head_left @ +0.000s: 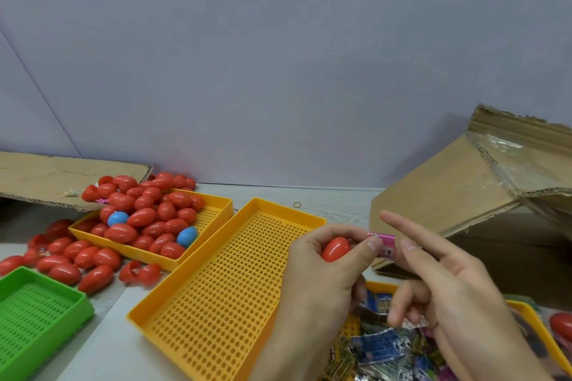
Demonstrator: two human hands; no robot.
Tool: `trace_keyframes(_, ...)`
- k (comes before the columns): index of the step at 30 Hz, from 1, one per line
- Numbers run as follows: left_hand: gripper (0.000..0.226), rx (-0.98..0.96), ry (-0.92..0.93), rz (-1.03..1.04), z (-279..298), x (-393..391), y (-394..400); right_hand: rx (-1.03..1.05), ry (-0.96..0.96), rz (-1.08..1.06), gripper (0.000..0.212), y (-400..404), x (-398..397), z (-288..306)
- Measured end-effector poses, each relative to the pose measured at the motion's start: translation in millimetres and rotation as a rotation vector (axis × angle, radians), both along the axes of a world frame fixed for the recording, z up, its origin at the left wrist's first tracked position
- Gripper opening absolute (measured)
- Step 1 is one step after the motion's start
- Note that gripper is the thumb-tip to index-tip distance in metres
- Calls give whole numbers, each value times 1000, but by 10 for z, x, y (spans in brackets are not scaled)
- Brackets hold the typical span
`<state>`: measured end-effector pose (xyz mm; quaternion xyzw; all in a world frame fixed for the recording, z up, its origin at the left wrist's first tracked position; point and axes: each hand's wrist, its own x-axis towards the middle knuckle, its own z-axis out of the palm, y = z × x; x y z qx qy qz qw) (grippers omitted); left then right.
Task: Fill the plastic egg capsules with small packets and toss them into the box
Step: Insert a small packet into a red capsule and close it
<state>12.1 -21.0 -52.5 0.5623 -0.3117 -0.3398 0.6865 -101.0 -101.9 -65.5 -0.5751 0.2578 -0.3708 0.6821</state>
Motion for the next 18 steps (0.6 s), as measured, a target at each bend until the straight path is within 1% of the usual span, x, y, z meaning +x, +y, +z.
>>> trace_keyframes(3, 21, 17, -24, 3, -3, -2, -11, 10, -17, 1, 35, 12, -7, 31)
trace_keyframes(4, 20, 26, -35, 6, 1, -6, -10, 13, -25, -3, 35, 12, -7, 33)
trace_keyframes(7, 7, 51, -66, 18, -5, -7, -5, 28, -32, -28, 34, 14, -2, 28)
trace_keyframes(11, 7, 55, -100, 103, -34, 29, -2, 60, -32, -38, 28, 17, 0, 26)
trace_keyframes(12, 7, 44, -103, 113, -33, 34, -2, 60, -24, -42, 26, 7, -6, 19)
trace_keyframes(15, 3, 7, -135, 140, -20, 40, -8, 37, 29, -93, 31, -54, -44, -42)
trace_keyframes(18, 3, -2, -149, 119, -24, 42, -13, -24, 92, -153, 32, -96, -75, -83)
